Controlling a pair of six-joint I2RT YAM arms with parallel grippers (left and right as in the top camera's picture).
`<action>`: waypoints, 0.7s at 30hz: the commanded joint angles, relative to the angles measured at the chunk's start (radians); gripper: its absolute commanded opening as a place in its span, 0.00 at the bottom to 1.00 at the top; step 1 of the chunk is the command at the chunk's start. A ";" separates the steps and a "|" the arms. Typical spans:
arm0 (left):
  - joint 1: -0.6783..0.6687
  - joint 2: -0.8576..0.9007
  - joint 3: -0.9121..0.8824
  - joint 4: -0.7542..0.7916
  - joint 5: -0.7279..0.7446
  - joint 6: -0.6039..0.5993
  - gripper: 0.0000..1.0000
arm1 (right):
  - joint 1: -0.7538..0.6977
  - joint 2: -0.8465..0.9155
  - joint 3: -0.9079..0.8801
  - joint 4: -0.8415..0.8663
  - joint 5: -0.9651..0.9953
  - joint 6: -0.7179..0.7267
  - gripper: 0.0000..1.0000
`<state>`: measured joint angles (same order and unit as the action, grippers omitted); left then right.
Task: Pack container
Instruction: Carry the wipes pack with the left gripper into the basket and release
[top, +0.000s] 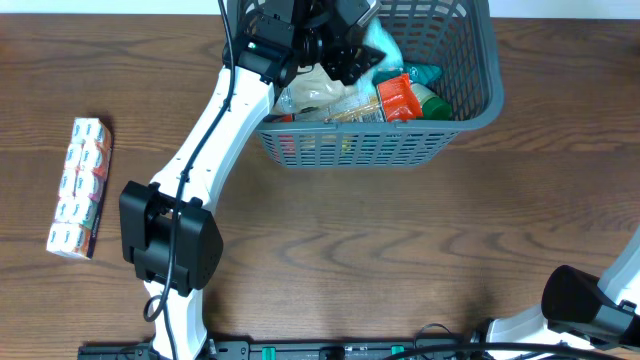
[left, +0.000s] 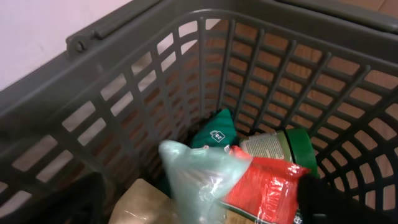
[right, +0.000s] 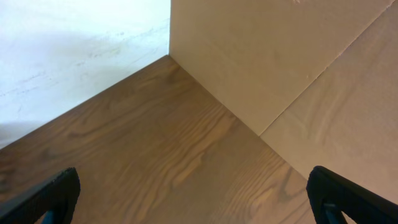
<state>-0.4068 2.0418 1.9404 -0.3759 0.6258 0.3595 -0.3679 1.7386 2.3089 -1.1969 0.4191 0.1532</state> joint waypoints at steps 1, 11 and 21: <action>0.007 -0.032 0.008 -0.016 0.014 -0.043 0.99 | -0.005 -0.004 0.000 -0.001 0.006 0.015 0.99; 0.050 -0.216 0.008 -0.224 -0.527 -0.047 0.98 | -0.005 -0.004 0.000 -0.001 0.006 0.015 0.99; 0.308 -0.406 0.008 -0.503 -0.773 -0.168 0.99 | -0.005 -0.004 0.000 -0.001 0.006 0.015 0.99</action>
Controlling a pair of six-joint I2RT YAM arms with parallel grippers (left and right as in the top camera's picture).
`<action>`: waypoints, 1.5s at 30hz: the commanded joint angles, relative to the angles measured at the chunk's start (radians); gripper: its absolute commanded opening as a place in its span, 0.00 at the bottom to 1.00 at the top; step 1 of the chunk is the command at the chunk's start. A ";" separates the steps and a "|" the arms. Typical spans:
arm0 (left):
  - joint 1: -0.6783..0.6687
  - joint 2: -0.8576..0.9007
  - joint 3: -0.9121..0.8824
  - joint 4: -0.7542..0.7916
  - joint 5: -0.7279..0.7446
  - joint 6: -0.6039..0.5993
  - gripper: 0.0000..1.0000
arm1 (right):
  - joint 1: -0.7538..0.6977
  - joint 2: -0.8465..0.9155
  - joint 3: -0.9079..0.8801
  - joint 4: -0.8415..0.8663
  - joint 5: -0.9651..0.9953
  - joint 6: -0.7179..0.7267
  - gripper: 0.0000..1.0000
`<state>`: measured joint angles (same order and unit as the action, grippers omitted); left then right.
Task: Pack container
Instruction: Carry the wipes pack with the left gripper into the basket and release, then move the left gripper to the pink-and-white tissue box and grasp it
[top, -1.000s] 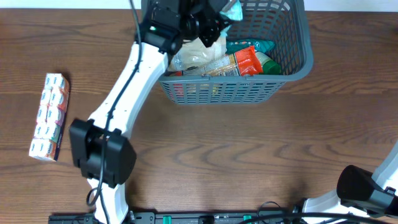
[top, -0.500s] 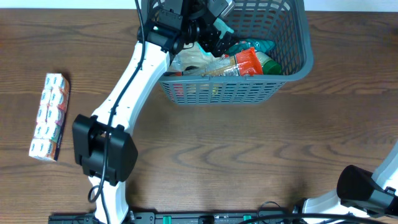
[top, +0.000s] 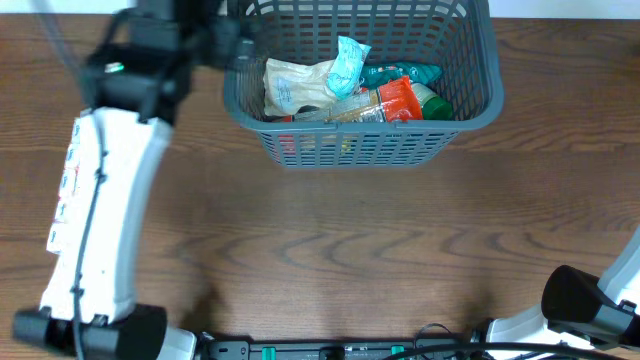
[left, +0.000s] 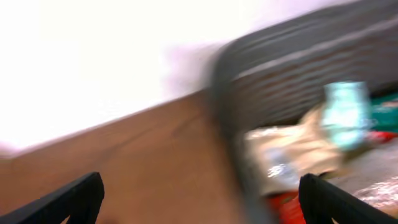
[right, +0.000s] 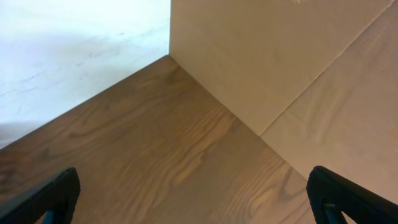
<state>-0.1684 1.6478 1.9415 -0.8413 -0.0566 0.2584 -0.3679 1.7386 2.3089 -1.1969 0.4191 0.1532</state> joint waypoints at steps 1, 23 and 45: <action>0.109 -0.015 0.006 -0.073 -0.090 -0.074 0.98 | -0.005 -0.004 0.000 -0.001 0.006 0.015 0.99; 0.624 0.006 -0.442 -0.203 -0.082 -0.076 0.98 | -0.005 -0.004 0.000 -0.001 0.006 0.015 0.99; 0.758 0.017 -0.650 0.031 0.044 0.259 0.98 | -0.005 -0.004 0.000 -0.001 0.006 0.015 0.99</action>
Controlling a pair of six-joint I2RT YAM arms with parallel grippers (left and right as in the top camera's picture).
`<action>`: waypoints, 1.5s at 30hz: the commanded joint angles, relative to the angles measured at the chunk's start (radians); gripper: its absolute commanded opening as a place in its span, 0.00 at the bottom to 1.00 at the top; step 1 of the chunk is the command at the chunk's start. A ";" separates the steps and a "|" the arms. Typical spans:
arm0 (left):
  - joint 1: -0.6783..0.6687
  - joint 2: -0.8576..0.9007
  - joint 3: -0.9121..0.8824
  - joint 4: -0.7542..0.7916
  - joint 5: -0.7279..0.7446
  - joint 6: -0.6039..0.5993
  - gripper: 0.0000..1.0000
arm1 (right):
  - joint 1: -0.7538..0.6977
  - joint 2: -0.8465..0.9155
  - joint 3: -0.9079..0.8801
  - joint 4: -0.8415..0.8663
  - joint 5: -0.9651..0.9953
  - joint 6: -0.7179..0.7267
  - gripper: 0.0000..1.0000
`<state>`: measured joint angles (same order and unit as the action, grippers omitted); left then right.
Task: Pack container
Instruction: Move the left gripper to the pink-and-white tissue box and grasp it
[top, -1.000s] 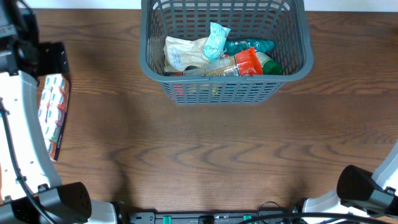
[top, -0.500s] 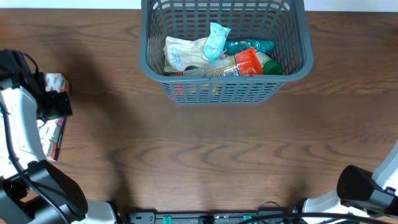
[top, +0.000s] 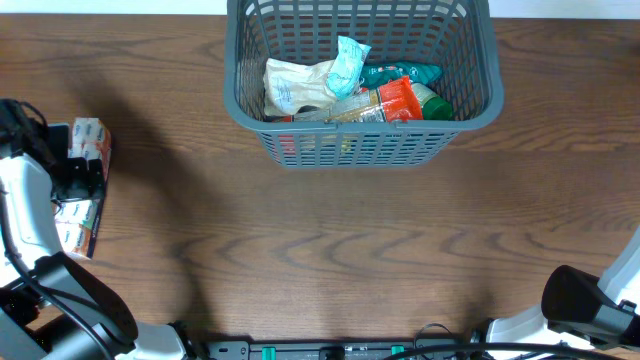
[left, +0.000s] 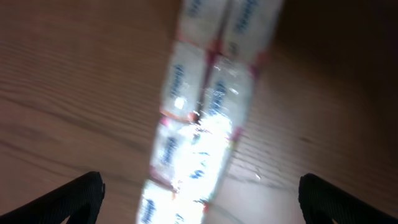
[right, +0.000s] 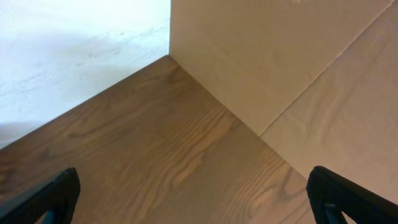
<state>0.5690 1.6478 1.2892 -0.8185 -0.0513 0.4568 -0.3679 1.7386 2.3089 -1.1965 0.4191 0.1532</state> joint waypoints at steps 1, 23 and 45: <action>0.025 0.023 0.003 0.015 0.053 0.067 0.98 | -0.005 -0.004 0.000 -0.002 0.006 0.015 0.99; 0.030 0.361 0.003 0.148 0.063 0.077 0.98 | -0.005 -0.004 0.000 -0.002 0.006 0.015 0.99; 0.018 0.318 0.121 0.219 0.108 0.020 0.06 | -0.005 -0.004 0.000 -0.002 0.006 0.015 0.99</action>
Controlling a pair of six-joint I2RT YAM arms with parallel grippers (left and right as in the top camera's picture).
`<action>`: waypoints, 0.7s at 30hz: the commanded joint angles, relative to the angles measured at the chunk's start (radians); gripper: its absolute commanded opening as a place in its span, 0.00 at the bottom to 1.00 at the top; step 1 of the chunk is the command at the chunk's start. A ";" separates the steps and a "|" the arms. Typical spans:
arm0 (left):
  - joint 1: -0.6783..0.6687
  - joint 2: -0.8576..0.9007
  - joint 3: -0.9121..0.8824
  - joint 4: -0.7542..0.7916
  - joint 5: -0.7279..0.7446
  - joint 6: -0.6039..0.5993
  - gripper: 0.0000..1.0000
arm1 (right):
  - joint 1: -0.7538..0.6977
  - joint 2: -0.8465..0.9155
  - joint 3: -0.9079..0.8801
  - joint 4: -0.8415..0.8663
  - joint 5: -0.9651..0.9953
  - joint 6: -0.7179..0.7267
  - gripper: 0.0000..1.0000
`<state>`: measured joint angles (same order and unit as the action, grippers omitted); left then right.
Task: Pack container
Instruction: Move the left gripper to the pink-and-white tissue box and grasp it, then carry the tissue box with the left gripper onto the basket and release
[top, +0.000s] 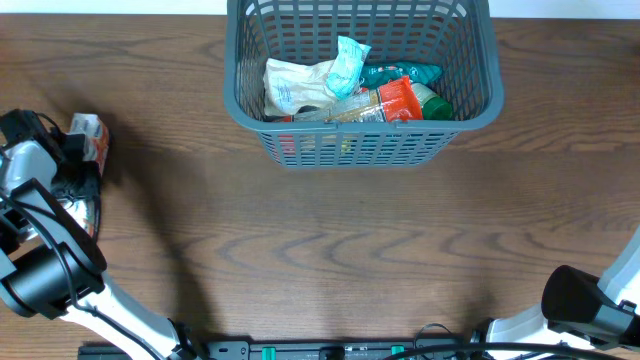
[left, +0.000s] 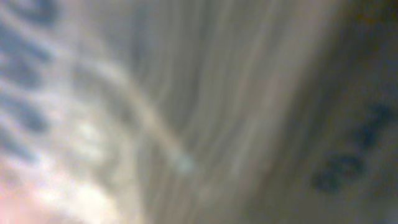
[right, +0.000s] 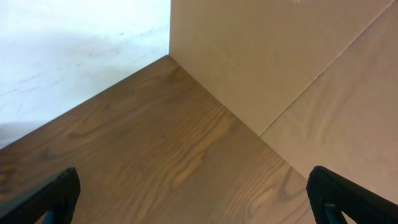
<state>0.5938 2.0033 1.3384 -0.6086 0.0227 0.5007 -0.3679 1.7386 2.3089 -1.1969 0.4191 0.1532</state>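
Observation:
A grey plastic basket (top: 360, 146) stands at the back of the table. It holds a beige bag (top: 295, 90), a pale teal bag (top: 347, 62), a red pack (top: 398, 98) and green items. At the far left lies a long white multi-pack of small packets (top: 92, 135). My left gripper (top: 72, 168) is down on its middle. The left wrist view is filled by a blurred close-up of wrapper (left: 186, 124), with no fingers showing. My right gripper (right: 199, 202) stands open and empty over bare wood.
The right arm's base (top: 585, 300) sits at the near right corner. The right wrist view shows a tan board (right: 280, 56) standing against the table and a white wall behind. Brown tabletop (top: 330, 250) lies between the basket and the front edge.
My left gripper has dropped from just above the white multi-pack onto it; the wrist view went from showing the whole pack to a blurred close-up. The right arm has not moved.
My left gripper was inside the basket over the teal bag. It then stood outside the basket's left rim with the teal bag left inside. Then it hovered open over the white multi-pack at the far left, and now it is down on that pack.

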 joint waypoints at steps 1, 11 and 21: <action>-0.011 -0.057 0.096 0.009 0.051 -0.024 0.06 | -0.005 -0.004 0.000 -0.001 0.006 0.015 0.99; -0.147 -0.272 0.354 0.016 0.289 -0.050 0.06 | -0.005 -0.004 0.000 -0.001 0.006 0.015 0.99; -0.526 -0.337 0.658 0.047 0.309 0.077 0.06 | -0.005 -0.004 0.000 -0.001 0.006 0.015 0.99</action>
<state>0.1692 1.6752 1.9247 -0.5858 0.2981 0.4965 -0.3679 1.7386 2.3089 -1.1965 0.4191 0.1532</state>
